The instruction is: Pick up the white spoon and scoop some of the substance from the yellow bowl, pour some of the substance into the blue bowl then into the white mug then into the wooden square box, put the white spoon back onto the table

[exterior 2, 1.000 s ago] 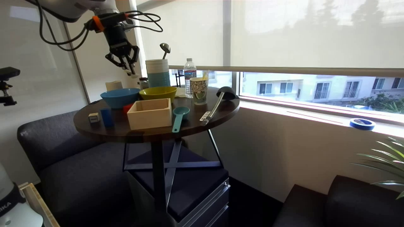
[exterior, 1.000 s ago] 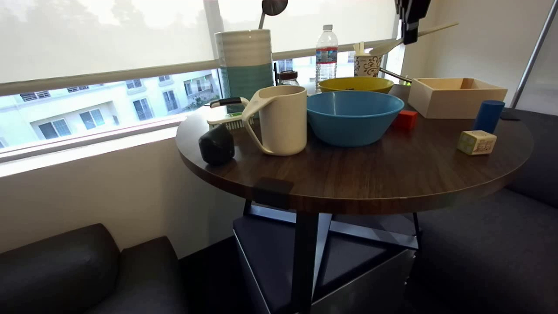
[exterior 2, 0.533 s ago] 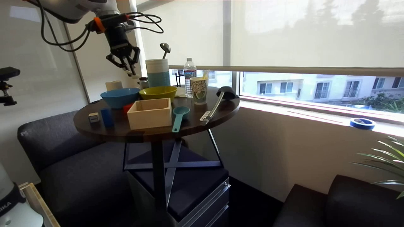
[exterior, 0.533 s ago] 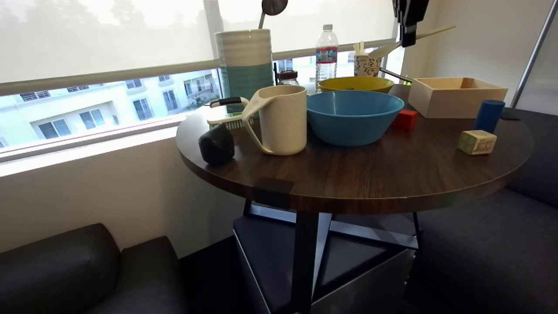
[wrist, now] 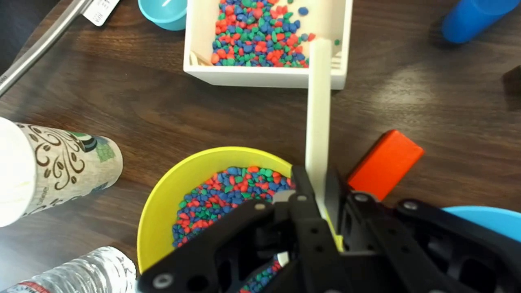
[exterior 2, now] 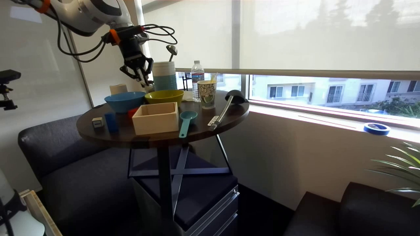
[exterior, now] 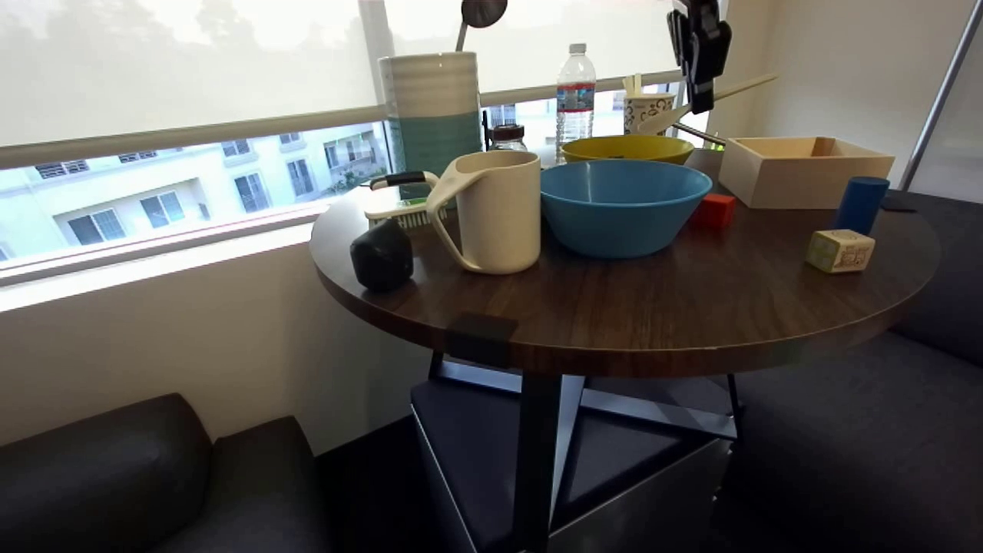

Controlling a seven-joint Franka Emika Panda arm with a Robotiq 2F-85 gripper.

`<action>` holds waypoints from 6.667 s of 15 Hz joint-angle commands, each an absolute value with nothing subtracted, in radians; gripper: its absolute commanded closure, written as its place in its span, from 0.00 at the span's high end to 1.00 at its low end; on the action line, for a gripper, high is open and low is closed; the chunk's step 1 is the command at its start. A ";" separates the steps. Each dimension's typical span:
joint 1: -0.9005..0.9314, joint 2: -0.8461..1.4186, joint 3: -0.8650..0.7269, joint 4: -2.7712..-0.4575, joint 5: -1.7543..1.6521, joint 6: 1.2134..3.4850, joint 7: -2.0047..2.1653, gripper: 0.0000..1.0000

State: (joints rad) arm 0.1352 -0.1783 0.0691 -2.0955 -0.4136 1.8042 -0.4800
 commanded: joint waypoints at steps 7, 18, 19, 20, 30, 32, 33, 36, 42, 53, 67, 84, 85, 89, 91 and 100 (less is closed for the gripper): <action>0.088 0.041 0.069 -1.920 -0.590 1.785 -0.498 0.03; 0.083 0.198 0.074 -1.818 -0.573 1.776 -0.578 0.03; 0.082 0.197 0.075 -1.814 -0.564 1.789 -0.588 0.03; 0.079 0.194 0.076 -1.814 -0.550 1.804 -0.601 0.03; 0.033 0.147 0.068 -1.874 -0.312 1.950 -0.745 0.03; 0.019 0.125 0.065 -1.893 -0.271 1.977 -0.770 0.03; 0.013 0.111 0.064 -1.903 -0.248 1.993 -0.780 0.03; -0.002 0.069 0.059 -1.940 -0.189 2.041 -0.818 0.03; -0.003 -0.014 0.038 -2.010 -0.129 2.066 -0.864 0.03; 0.049 -0.168 0.040 -2.107 -0.119 2.045 -0.881 0.03; 0.172 -0.313 0.143 -2.223 -0.258 1.933 -0.806 0.03; 0.235 -0.311 0.166 -2.190 -0.284 1.940 -0.762 0.03; 0.244 -0.303 0.173 -2.183 -0.283 1.943 -0.762 0.03; 0.273 -0.269 0.200 -2.153 -0.297 1.977 -0.757 0.03; 0.281 -0.249 0.208 -2.137 -0.294 1.996 -0.763 0.03; 0.280 -0.126 0.243 -2.033 -0.353 2.036 -0.770 0.03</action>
